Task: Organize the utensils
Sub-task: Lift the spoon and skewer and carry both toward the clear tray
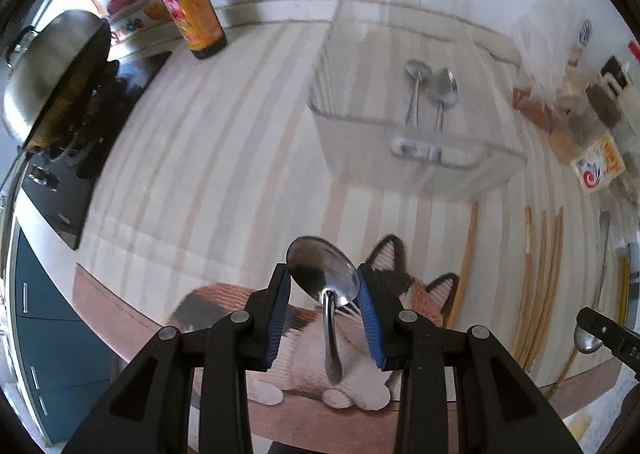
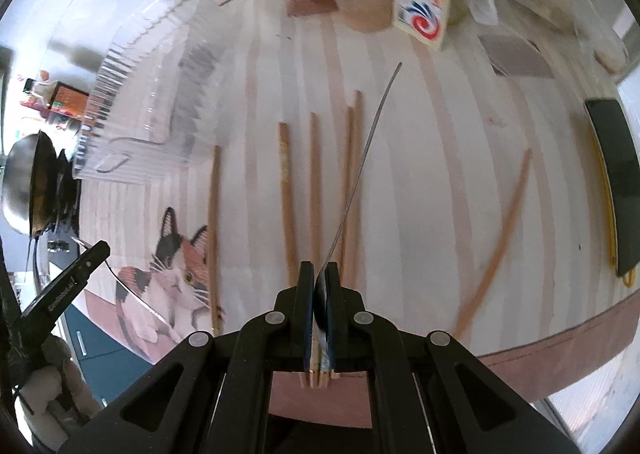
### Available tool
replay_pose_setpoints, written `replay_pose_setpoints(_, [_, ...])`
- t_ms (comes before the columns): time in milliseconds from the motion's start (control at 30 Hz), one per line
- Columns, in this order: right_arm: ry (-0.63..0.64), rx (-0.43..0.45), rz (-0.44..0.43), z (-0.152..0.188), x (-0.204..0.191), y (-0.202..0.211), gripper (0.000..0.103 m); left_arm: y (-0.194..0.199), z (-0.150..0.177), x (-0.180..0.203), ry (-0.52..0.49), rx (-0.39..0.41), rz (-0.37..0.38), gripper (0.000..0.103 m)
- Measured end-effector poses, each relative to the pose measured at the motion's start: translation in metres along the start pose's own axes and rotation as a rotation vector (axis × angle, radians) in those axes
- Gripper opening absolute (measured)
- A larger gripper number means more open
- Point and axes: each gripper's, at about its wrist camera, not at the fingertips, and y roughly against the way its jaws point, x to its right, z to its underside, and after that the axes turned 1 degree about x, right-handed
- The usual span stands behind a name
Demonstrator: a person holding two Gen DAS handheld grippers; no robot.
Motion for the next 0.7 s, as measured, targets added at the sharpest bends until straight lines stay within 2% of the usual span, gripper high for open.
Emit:
replay_pose_setpoints(100, [0.026, 0.011, -0.019, -0.009, -0.011, 0.006, 0.005, 0.015, -0.009, -0.005, 0.013, 0.031, 0.0, 0.03])
replay_pose_setpoints(133, [0.037, 0.017, -0.029, -0.013, -0.017, 0.009, 0.005, 0.019, -0.011, -0.006, 0.016, 0.037, 0.004, 0.02])
replay_pose_setpoints(167, [0.045, 0.021, -0.037, -0.016, -0.021, 0.012, 0.005, 0.024, -0.015, -0.007, 0.019, 0.044, 0.01, 0.017])
replay_pose_setpoints(300, [0.088, 0.056, -0.066, -0.034, -0.043, 0.025, 0.005, 0.035, -0.028, -0.015, 0.055, 0.054, 0.05, 0.017])
replay_pose_setpoints(433, [0.108, 0.075, -0.076, -0.047, -0.057, 0.028, 0.005, 0.013, -0.027, -0.039, 0.169, -0.01, 0.165, 0.017])
replay_pose_setpoints(533, [0.104, 0.061, -0.076, -0.05, -0.059, 0.022, 0.005, -0.013, -0.016, -0.054, 0.211, -0.07, 0.178, 0.02])
replay_pose_setpoints(600, [0.101, 0.044, -0.074, -0.049, -0.057, 0.016, 0.005, -0.032, -0.008, -0.063, 0.23, -0.113, 0.162, 0.029])
replay_pose_setpoints(700, [0.086, 0.019, -0.057, -0.045, -0.051, 0.0, 0.005, -0.055, -0.004, -0.071, 0.268, -0.151, 0.185, 0.029])
